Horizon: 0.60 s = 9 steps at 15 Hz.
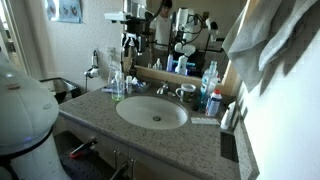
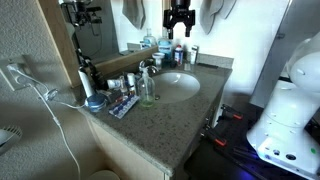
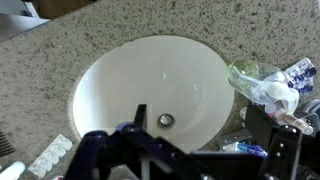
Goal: Pick up the towel from the wall and wipe the countertop with it.
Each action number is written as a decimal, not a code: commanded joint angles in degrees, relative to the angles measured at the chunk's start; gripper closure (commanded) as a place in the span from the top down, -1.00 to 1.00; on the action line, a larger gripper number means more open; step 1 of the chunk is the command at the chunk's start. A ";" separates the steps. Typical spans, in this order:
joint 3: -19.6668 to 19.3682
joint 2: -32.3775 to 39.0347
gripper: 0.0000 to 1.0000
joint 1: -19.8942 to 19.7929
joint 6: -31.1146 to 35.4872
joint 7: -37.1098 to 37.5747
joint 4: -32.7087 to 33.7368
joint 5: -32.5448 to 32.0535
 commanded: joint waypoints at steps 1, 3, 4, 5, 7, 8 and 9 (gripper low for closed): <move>0.06 0.03 1.00 -0.09 -0.16 -0.03 0.13 0.01; 0.52 -0.44 1.00 -1.21 0.85 2.69 0.47 -2.22; 0.44 -0.99 1.00 -2.24 1.83 4.76 0.81 -3.77; 0.13 -1.31 1.00 -3.09 2.61 6.26 1.16 -5.15; -0.82 -1.61 1.00 -5.74 3.72 8.96 2.73 -8.94; -1.20 -1.75 1.00 -7.02 4.16 10.23 3.68 -10.67; -1.92 -1.99 1.00 -8.37 4.74 10.98 4.63 -12.37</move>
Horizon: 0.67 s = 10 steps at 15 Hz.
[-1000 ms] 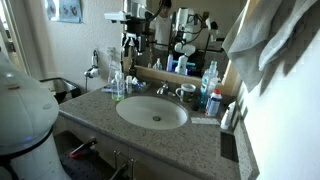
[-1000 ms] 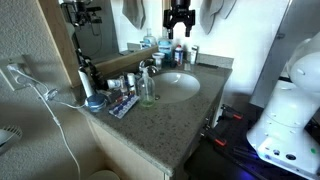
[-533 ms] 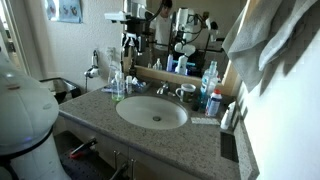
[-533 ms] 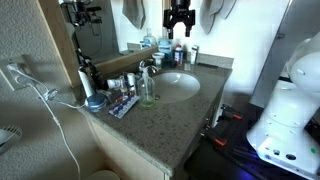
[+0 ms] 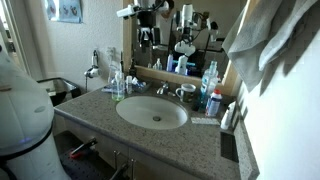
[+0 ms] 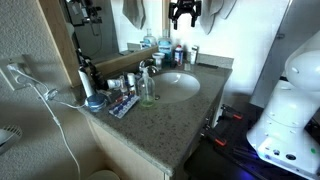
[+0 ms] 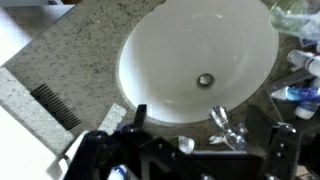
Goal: Pick up the towel from the wall and wipe the countertop with it.
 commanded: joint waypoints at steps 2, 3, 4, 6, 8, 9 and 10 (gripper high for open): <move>-2.51 -1.35 1.00 -5.72 2.81 4.24 4.41 -6.57; -3.19 -1.31 1.00 -6.81 3.84 5.11 5.48 -7.43; -4.02 -0.99 1.00 -7.91 5.35 5.58 6.61 -8.17; -5.19 0.01 1.00 -9.99 9.23 7.49 8.69 -9.59; -5.85 1.32 1.00 -12.13 13.84 10.02 10.61 -11.28; -6.02 2.07 1.00 -13.16 16.28 11.48 11.60 -12.30; -6.10 2.89 1.00 -14.19 18.70 13.10 12.64 -13.46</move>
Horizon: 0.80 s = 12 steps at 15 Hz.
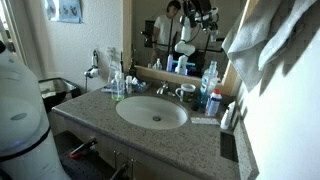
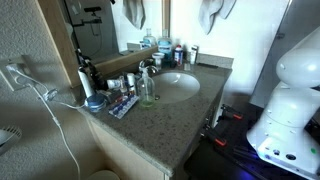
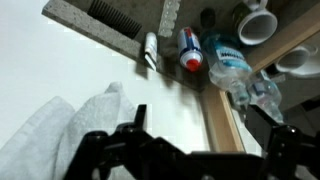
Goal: Pick up the towel from the wall and wipe the countertop with it.
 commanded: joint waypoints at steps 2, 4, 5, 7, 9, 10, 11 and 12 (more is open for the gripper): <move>0.34 4.32 1.00 -4.69 9.84 8.79 4.96 -6.16; 0.64 5.47 1.00 -6.88 14.04 14.02 6.05 -10.78; 0.77 6.04 1.00 -7.95 15.62 16.94 6.65 -13.56; 0.86 6.89 1.00 -9.91 17.36 23.26 7.95 -19.63; 0.12 7.54 1.00 -10.48 17.17 28.25 9.26 -24.71; -0.28 7.86 1.00 -10.46 16.49 30.34 9.86 -27.05; -0.75 8.13 1.00 -10.24 16.03 32.04 10.40 -29.06; -1.24 8.38 1.00 -9.97 15.76 33.65 10.74 -30.89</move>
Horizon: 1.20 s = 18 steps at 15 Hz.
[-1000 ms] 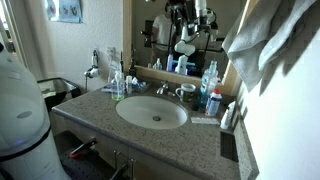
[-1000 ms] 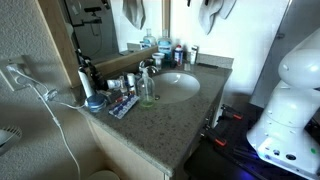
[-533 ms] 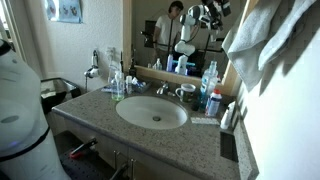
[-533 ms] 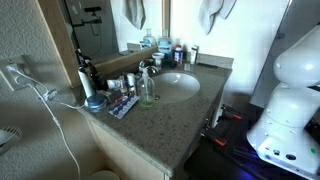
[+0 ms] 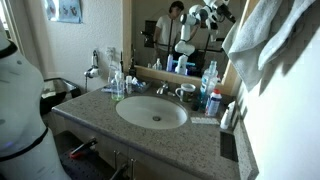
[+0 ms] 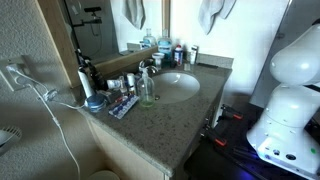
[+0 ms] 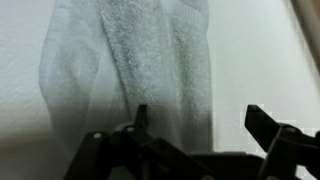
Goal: Pick up the towel from the wall and wipe the countertop with it.
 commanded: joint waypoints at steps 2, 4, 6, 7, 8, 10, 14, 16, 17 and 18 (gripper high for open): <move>-1.53 1.81 1.00 0.82 -1.93 7.36 3.07 -7.48; -1.93 1.87 1.00 1.45 -3.08 9.27 3.36 -10.01; -2.29 2.10 1.00 2.01 -4.21 10.60 3.33 -12.12; -2.52 2.32 1.00 2.29 -4.48 11.24 3.24 -13.02; -2.74 2.55 0.50 2.69 -5.10 11.75 3.15 -13.88; -3.34 2.87 0.35 3.42 -5.26 13.29 2.69 -15.54; -4.74 3.11 -0.29 4.58 -5.78 16.59 2.20 -17.71; -5.31 3.11 -0.60 5.12 -6.06 17.28 2.08 -18.15; -5.51 3.04 -0.73 5.37 -6.30 17.29 2.06 -18.14; -5.63 2.91 -0.83 5.60 -6.41 17.61 2.09 -18.20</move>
